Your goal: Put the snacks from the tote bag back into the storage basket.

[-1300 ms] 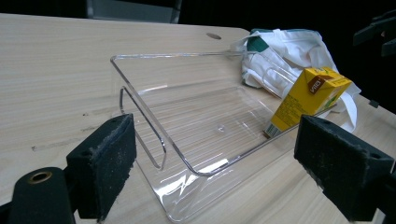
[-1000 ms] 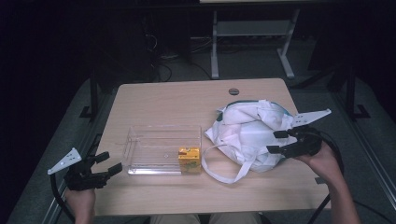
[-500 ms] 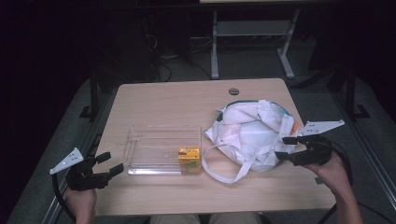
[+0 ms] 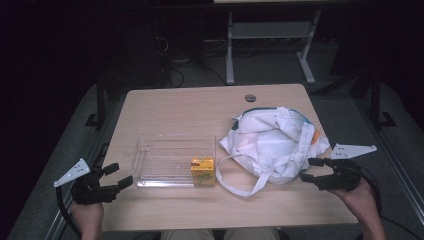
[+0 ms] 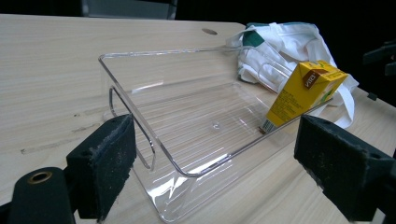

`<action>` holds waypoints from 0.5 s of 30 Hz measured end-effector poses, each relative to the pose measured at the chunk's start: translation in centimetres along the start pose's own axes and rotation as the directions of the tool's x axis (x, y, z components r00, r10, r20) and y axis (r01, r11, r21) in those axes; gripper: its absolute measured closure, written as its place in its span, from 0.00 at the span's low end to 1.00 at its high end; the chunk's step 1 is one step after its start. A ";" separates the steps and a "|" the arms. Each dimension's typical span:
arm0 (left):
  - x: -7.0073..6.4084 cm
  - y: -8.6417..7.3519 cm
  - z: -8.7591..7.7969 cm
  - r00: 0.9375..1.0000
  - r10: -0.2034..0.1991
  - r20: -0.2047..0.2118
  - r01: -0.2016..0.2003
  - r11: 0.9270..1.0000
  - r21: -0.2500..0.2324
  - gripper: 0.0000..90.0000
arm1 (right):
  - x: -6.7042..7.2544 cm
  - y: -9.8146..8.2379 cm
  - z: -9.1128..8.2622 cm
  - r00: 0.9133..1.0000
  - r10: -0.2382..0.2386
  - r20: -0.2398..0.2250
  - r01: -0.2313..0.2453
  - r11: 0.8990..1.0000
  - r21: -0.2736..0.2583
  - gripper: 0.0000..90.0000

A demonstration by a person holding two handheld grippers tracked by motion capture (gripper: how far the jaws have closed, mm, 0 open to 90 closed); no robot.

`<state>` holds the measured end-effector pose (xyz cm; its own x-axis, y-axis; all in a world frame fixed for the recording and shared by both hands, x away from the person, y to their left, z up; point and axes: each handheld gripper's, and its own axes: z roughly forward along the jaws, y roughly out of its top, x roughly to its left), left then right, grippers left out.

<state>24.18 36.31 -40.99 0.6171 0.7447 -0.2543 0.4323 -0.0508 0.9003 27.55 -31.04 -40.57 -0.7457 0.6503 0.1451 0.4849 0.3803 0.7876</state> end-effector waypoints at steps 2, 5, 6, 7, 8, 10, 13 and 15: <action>0.0 0.0 0.0 1.000 -0.002 0.001 0.002 1.000 -0.001 0.14 | 0.2 -0.2 0.0 1.000 -0.003 0.008 0.003 1.000 -0.001 0.33; -0.1 0.0 0.1 1.000 0.000 0.005 0.000 1.000 0.001 0.14 | 0.5 -0.6 -0.3 1.000 0.014 0.016 -0.014 0.999 -0.032 0.32; 0.0 0.0 0.1 1.000 0.003 0.006 -0.003 1.000 0.004 0.14 | 0.7 -0.9 -0.4 1.000 0.019 0.025 -0.018 0.999 -0.049 0.32; 0.0 0.1 0.1 1.000 0.003 0.004 -0.003 1.000 0.005 0.14 | 0.8 -1.1 -0.4 0.999 0.020 0.033 -0.018 0.998 -0.058 0.31; 0.0 0.1 0.1 1.000 0.002 0.005 -0.002 1.000 0.005 0.14 | 1.0 -1.2 -0.4 0.999 0.022 0.036 -0.020 0.998 -0.063 0.31; 0.1 0.1 0.1 1.000 0.006 0.005 -0.006 1.000 0.004 0.14 | 1.3 -1.5 -0.4 0.999 0.014 0.038 -0.011 0.997 -0.074 0.31; 0.1 0.2 0.1 1.000 0.010 0.008 -0.010 1.000 0.004 0.14 | 1.7 -1.8 -0.1 0.998 0.001 0.059 0.004 0.997 -0.081 0.31; 0.1 0.2 0.1 1.000 0.011 0.008 -0.011 1.000 0.004 0.14 | 1.8 -1.8 0.3 0.998 -0.001 0.065 0.006 0.997 -0.071 0.31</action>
<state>24.39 36.27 -40.88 0.6272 0.7386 -0.2471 0.4278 -0.0616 0.9018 25.44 -30.37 -41.92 -0.7149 0.6914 0.1045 0.4466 0.3364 0.8291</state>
